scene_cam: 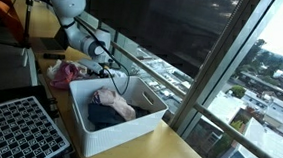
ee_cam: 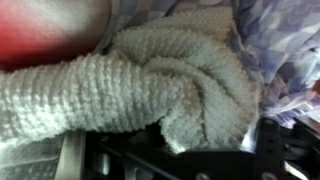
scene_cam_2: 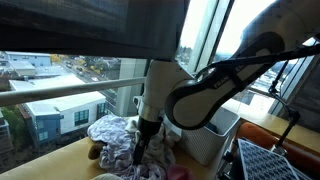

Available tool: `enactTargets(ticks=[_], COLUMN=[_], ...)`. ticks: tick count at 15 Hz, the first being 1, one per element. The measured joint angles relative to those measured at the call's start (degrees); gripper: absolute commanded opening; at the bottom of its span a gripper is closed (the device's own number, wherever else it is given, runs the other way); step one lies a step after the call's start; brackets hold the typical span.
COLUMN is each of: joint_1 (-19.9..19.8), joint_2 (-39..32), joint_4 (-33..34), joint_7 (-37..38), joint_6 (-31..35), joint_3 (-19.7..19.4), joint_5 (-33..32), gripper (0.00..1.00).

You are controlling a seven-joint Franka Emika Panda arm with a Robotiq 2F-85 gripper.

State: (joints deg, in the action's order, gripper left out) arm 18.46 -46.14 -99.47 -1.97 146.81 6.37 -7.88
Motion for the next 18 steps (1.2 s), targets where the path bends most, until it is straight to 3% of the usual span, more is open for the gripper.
enactTargets(ticks=[5,7,18], joint_1=[0.1,0.2,-1.5], joint_2=[1.4,3.3,26.7], joint_4=[0.6,-0.1,-6.9], joint_7=[0.2,0.5,1.8], joint_6=[-3.2,-4.5,-9.0], joint_3=[0.0,0.0,0.1], joint_5=[0.0,0.0,0.0], gripper=[0.11,0.01,0.00])
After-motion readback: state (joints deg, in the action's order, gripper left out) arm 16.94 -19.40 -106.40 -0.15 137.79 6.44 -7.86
